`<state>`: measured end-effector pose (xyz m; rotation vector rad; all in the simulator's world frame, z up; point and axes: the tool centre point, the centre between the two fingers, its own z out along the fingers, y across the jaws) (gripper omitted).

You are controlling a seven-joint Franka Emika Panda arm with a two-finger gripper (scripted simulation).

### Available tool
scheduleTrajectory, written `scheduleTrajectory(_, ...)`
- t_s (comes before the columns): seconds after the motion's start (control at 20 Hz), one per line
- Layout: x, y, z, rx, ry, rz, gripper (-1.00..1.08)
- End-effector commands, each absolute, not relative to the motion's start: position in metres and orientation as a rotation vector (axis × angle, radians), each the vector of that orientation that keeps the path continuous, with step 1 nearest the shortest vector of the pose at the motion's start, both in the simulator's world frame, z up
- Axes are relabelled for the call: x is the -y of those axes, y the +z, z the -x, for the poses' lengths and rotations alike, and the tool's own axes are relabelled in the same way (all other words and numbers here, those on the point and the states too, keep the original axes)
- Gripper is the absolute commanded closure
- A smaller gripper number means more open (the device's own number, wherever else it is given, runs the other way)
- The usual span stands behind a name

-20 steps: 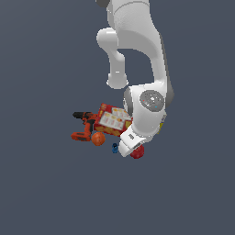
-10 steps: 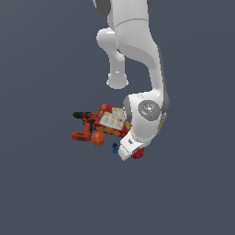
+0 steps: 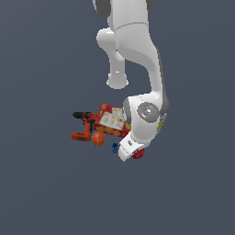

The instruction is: Pick up a designated object from a clutter of objects.

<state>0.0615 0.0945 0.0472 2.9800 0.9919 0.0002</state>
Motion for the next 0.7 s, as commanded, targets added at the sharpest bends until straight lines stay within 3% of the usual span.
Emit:
scheduleTrajectory(0.0,-0.096,0.046,-0.061,-0.994,0.0,-2.98,1.08)
scheduleTrajectory(0.65,-0.1,0.07,-0.06,-0.992,0.0,-2.98,1.08)
